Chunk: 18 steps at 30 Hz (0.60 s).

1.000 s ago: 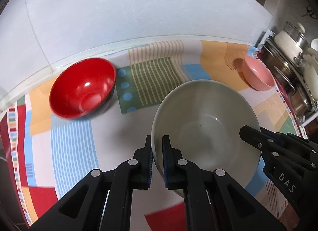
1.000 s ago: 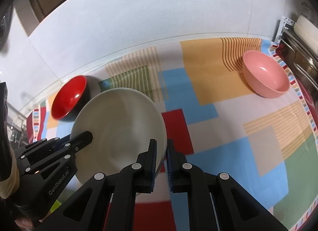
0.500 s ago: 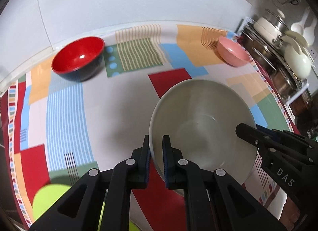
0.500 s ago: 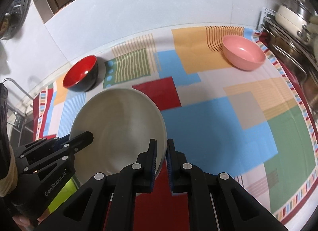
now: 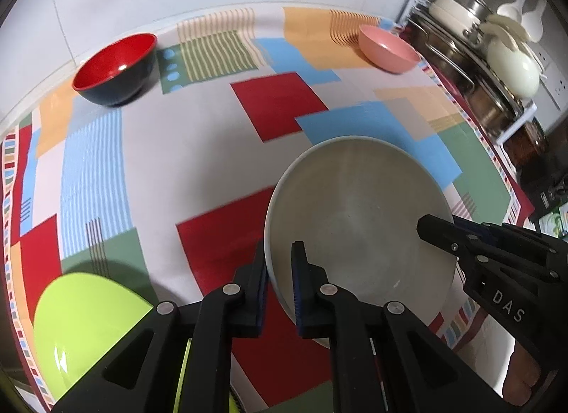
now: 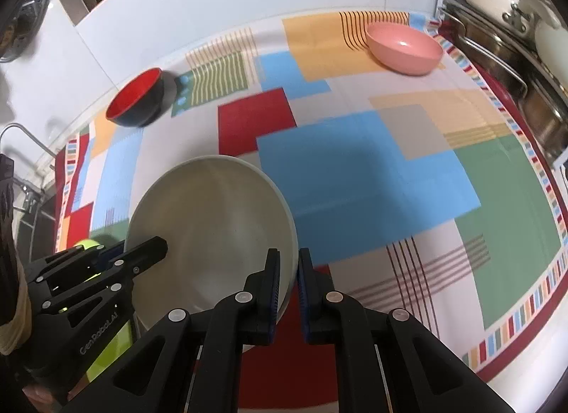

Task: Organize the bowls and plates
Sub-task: 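Lift the white bowl with both grippers and carry it toward the green plate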

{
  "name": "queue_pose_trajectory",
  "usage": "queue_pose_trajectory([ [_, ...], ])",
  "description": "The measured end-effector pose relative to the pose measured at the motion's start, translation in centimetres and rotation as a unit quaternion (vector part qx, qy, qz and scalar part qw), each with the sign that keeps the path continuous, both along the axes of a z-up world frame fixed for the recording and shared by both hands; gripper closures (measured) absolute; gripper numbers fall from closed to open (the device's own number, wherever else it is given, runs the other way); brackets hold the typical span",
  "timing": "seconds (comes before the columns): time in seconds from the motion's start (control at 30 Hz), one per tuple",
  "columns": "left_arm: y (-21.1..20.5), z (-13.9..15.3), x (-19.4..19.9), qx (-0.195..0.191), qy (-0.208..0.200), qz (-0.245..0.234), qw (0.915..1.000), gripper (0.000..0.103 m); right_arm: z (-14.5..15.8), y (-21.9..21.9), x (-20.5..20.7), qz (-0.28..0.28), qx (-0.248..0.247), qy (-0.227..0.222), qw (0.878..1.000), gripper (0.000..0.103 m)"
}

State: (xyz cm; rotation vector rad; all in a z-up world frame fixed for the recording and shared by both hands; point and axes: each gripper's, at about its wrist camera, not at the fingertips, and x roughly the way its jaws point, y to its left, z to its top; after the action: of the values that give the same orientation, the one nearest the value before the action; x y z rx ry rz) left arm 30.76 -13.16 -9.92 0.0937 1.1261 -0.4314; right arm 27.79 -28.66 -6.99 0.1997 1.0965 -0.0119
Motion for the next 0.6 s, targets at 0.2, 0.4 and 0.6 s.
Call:
queue_pose_trajectory([
  [0.2, -0.6, -0.8, -0.7, 0.003, 0.017, -0.009, 0.9998, 0.090, -0.9, -0.6, -1.0, -0.007, 0.001, 0.018, 1.000, 0.092],
  [0.4, -1.1, -1.3, -1.1, 0.005, 0.025, -0.012, 0.9996, 0.088, -1.6, -1.1, -1.6, -0.010, 0.009, 0.033, 0.999, 0.092],
  [0.6, -1.3, -1.8, -1.4, 0.006, 0.030, -0.009, 0.9995, 0.087, -2.0, -1.3, -1.9, -0.011, 0.010, 0.040, 0.999, 0.092],
])
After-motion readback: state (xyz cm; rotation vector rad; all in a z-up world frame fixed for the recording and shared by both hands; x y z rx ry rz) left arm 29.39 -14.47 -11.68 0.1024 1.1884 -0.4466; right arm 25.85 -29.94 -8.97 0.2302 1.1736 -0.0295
